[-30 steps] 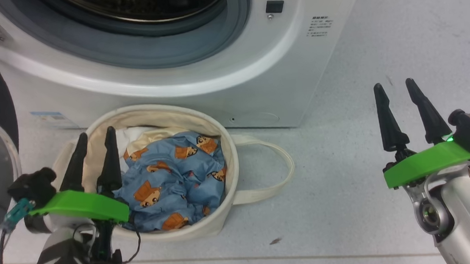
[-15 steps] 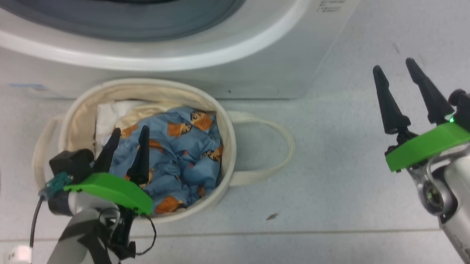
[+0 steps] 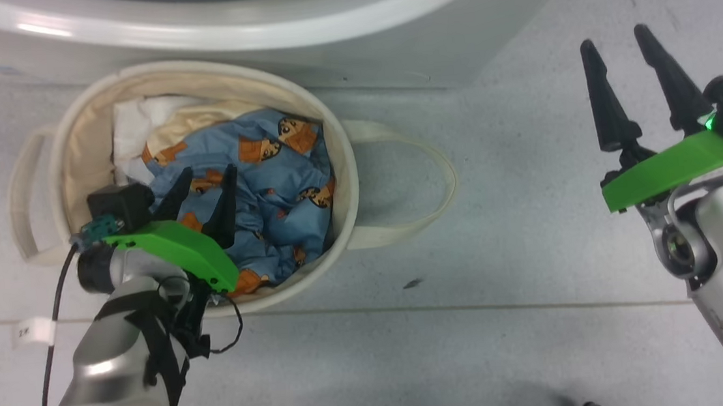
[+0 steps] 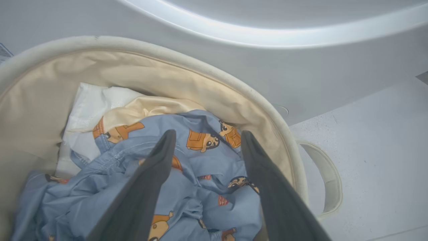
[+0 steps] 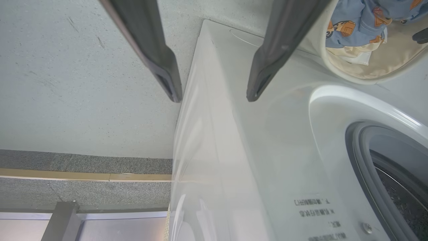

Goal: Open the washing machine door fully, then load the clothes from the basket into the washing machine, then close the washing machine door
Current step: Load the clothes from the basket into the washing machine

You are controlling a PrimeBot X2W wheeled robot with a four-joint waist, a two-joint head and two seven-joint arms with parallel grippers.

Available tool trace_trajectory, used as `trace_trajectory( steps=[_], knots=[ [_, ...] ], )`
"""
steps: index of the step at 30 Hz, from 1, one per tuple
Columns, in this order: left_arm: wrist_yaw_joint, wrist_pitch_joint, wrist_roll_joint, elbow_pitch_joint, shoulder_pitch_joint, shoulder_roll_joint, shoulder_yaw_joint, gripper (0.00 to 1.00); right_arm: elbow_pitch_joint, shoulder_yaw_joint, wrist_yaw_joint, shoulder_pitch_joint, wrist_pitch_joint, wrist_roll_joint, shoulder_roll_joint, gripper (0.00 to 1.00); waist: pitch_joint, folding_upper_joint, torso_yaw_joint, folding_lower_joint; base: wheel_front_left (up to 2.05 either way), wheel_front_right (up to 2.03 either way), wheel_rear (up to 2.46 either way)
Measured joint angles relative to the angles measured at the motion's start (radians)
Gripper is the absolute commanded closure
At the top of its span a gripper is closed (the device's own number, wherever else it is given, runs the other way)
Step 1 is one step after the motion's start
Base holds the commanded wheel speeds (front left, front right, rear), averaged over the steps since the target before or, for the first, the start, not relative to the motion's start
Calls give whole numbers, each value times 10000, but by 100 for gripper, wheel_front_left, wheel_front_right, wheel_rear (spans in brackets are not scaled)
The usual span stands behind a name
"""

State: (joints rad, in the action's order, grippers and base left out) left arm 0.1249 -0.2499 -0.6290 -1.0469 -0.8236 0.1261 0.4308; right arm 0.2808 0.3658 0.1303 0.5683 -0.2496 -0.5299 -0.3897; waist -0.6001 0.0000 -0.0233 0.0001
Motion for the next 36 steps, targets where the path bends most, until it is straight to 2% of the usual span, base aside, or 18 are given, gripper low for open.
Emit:
trace_trajectory(
  steps=[3, 8, 18, 28, 36],
  knots=[
    [0, 96, -272, -426, -326, -61, 518, 0, -117, -12, 0, 174, 0, 0, -50, 0, -357, 0, -27, 0, 0, 0, 0],
    [0, 1039, -690, -715, -674, -13, 1593, 0, -370, -138, 0, 254, 0, 17, -77, 0, -754, 0, -146, 0, 0, 0, 0],
    [0, 3572, -1814, -1053, -933, 282, 3471, 0, -811, -332, 0, 250, 0, 121, -188, 0, -1299, 0, -350, -1, 0, 0, 0],
    [0, 3641, -2412, -1553, -1937, 527, 3893, 0, -1258, -593, 0, 231, 0, 194, -188, 0, -1871, 0, -648, -1, 0, 0, 0],
    [-2, 4520, -2418, -2199, -2485, 566, 4242, 0, -1453, -667, 0, 202, 0, 196, -180, 0, -2283, 0, -838, 0, 0, 0, 0]
  ],
)
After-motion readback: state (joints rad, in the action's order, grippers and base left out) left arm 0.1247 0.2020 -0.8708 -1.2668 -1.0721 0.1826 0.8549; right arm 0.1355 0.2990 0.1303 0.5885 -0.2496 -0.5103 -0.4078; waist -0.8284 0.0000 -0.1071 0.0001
